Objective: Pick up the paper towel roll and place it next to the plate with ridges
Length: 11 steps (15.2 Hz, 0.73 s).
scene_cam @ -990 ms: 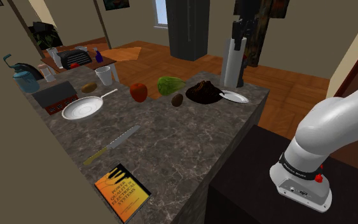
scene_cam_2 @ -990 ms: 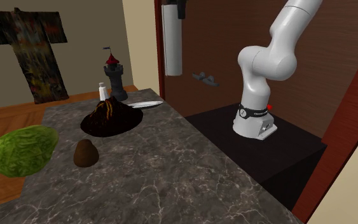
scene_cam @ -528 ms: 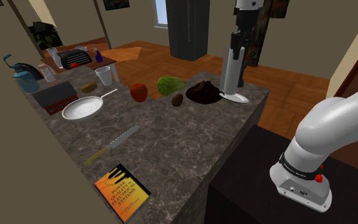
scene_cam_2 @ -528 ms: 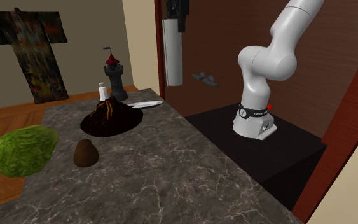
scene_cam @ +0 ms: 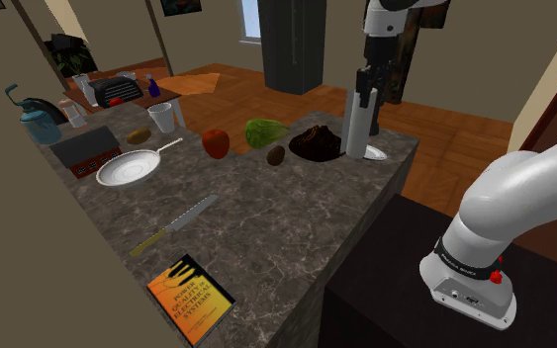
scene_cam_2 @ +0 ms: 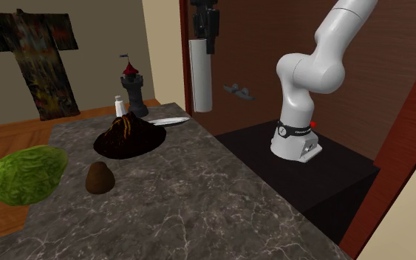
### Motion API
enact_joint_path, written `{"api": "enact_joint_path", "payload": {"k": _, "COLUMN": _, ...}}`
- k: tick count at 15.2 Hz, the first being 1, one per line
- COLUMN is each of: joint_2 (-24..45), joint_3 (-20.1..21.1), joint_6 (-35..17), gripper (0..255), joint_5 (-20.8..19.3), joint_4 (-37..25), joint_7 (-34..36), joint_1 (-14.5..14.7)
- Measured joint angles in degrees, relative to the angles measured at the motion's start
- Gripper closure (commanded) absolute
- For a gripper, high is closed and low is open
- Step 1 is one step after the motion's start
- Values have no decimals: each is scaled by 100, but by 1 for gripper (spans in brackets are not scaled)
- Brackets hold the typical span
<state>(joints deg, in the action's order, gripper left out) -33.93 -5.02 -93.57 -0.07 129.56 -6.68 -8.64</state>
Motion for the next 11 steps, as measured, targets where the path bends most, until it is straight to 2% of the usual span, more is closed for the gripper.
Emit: {"api": "enact_joint_path", "payload": {"k": 11, "joint_2": -76, "joint_3": -26, "joint_6": -827, "gripper": 255, "joint_5": -21, "joint_4": 903, "joint_7": -29, "joint_1": -18}}
